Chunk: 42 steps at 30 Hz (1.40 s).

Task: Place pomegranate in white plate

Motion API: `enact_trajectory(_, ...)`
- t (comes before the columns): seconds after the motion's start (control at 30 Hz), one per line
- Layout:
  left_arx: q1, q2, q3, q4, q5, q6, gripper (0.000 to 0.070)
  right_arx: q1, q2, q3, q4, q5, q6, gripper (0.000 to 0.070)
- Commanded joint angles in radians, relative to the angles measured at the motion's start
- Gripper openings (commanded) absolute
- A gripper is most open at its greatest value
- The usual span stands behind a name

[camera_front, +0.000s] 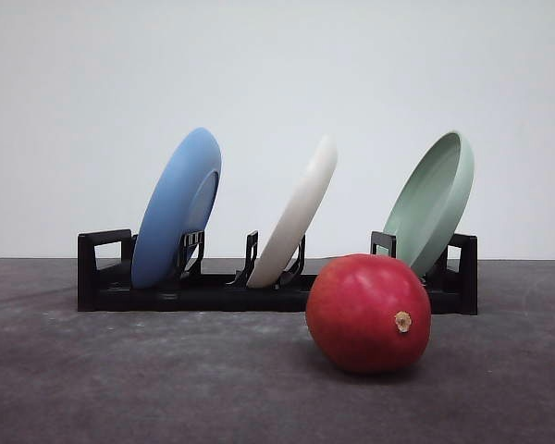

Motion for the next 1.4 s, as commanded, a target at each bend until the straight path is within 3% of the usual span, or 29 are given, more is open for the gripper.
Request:
enact_trajectory(0.0, -0.001, -0.001, 0.01, 0.013, 0.002, -0.108, 0.0, 0.0, -0.003, 0.024, 0.01, -0.027, 0.108, 0.0009)
enact_trajectory(0.2, -0.001, 0.003, 0.118, -0.095, 0.007, -0.151, 0.0002, 0.0, -0.001, 0.133, -0.035, -0.137, 0.113, 0.0006)
enact_trajectory(0.33, -0.001, 0.03, 0.226, -0.245, 0.052, -0.091, 0.0002, 0.0, 0.015, 0.237, -0.161, -0.173, 0.102, 0.0005)
enact_trajectory(0.5, -0.001, 0.118, 0.359, -0.44, 0.163, -0.01, 0.0002, 0.001, 0.099, 0.377, -0.359, -0.255, -0.014, 0.0005)
enact_trajectory(0.63, -0.001, 0.228, 0.457, -0.575, 0.222, 0.1, 0.0002, 0.001, 0.208, 0.472, -0.494, -0.307, -0.146, 0.0005)
enact_trajectory(0.73, -0.002, 0.328, 0.526, -0.648, 0.262, 0.18, 0.0002, 0.004, 0.292, 0.522, -0.55, -0.314, -0.233, 0.0005)
enact_trajectory(0.83, -0.011, 0.428, 0.588, -0.699, 0.285, 0.249, 0.0002, 0.031, 0.349, 0.542, -0.55, -0.313, -0.268, 0.0005)
enact_trajectory(0.93, -0.061, 0.513, 0.639, -0.697, 0.284, 0.265, 0.0003, 0.086, 0.386, 0.542, -0.539, -0.3, -0.283, 0.0005)
enact_trajectory(1.17, -0.271, 0.683, 0.751, -0.694, 0.223, 0.375, 0.0002, 0.231, 0.423, 0.542, -0.524, -0.272, -0.311, 0.0005)
enact_trajectory(1.37, -0.406, 0.784, 0.823, -0.695, 0.161, 0.458, 0.0003, 0.277, 0.437, 0.542, -0.521, -0.273, -0.311, 0.0006)
